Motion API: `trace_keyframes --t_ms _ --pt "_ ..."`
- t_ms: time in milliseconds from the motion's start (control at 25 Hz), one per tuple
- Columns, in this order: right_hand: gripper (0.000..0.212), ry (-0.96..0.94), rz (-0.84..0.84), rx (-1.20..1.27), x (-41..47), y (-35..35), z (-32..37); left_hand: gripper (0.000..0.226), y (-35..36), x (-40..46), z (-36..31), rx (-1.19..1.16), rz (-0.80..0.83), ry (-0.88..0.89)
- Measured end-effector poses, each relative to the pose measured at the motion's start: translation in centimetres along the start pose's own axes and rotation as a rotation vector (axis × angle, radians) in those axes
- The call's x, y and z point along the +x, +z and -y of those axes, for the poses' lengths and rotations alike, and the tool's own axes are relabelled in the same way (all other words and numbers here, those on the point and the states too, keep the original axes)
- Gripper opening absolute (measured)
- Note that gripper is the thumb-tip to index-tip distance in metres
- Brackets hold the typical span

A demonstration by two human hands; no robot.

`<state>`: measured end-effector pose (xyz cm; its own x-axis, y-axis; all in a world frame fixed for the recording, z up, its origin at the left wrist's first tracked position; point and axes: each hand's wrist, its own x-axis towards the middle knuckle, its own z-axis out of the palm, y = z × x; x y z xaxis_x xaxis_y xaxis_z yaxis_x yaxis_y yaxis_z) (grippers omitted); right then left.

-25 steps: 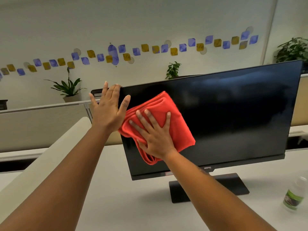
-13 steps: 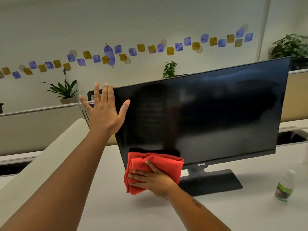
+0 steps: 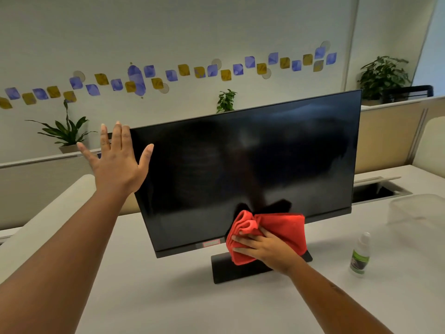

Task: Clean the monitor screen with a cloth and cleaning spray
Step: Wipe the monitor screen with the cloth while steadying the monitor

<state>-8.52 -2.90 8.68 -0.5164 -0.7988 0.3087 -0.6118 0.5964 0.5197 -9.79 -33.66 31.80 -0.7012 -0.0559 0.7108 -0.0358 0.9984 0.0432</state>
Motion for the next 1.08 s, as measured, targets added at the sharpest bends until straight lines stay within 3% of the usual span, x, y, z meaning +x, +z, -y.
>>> trace_keyframes --t_ms 280,400,560,720,800,880,1000,1080 --pt "0.058 0.349 -0.13 0.181 -6.2 -1.6 -4.3 0.076 -0.3 -0.4 -2.1 0.023 0.0 -0.032" --pt "0.052 0.68 -0.429 0.312 -6.2 -2.5 -4.5 0.073 -0.1 -0.2 -4.4 -0.016 -0.004 0.046" --pt "0.047 1.314 -1.01 0.65 -3.8 -6.4 -7.5 0.067 -0.1 0.6 -7.1 -0.064 0.006 0.152" --pt "0.052 1.34 -1.253 0.685 -2.2 -10.5 -13.6 0.068 0.4 0.9 -8.4 -0.099 0.048 0.194" --pt "0.055 1.236 -1.224 0.643 -0.8 -12.2 -16.6 0.068 0.8 0.8 -8.7 -0.11 0.051 0.187" --pt "0.057 1.17 -1.041 0.555 1.0 -13.1 -18.8 0.068 1.0 0.7 -9.0 -0.109 0.036 0.172" --pt "0.06 1.239 -0.674 0.427 2.4 -11.6 -20.2 0.07 1.3 0.3 -9.3 -0.067 0.013 0.148" --pt "0.063 1.258 -0.598 0.34 1.9 -9.4 -19.6 0.07 1.5 0.3 -9.5 -0.05 0.005 0.137"
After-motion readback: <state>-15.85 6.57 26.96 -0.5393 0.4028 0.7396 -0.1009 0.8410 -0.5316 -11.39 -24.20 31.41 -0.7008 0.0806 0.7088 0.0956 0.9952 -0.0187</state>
